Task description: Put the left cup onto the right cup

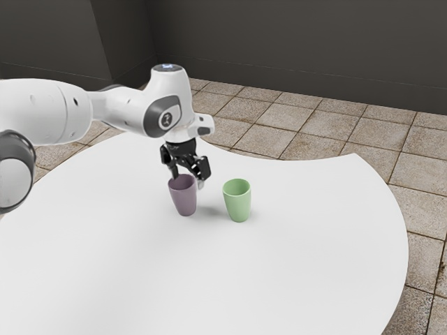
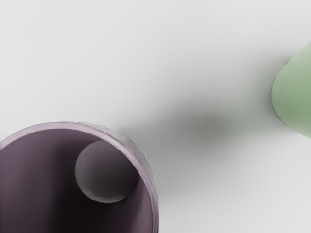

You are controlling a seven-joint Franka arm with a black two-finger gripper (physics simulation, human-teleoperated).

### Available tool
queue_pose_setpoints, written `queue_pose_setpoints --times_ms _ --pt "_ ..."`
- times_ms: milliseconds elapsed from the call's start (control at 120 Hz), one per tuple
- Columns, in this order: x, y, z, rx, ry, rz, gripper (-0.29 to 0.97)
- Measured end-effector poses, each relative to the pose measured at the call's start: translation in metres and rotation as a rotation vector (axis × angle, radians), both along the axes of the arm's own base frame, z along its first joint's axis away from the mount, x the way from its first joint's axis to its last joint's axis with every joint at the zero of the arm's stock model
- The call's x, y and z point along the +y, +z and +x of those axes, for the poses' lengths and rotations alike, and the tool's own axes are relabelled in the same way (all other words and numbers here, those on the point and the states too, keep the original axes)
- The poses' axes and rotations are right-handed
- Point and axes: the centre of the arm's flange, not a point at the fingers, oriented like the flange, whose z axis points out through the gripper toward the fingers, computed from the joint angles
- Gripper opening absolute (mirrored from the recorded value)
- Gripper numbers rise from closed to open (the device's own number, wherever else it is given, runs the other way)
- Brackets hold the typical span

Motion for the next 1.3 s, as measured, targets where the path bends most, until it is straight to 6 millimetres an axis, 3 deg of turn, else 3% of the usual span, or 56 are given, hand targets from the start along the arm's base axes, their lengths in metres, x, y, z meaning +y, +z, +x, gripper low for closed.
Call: queue_pose_setpoints --times_ms 517,1300 --pt "0.000 -0.020 0.014 0.007 -0.006 -0.008 0.68" --pt "0.006 -0.044 0.017 0.013 -0.013 -0.009 0.68"
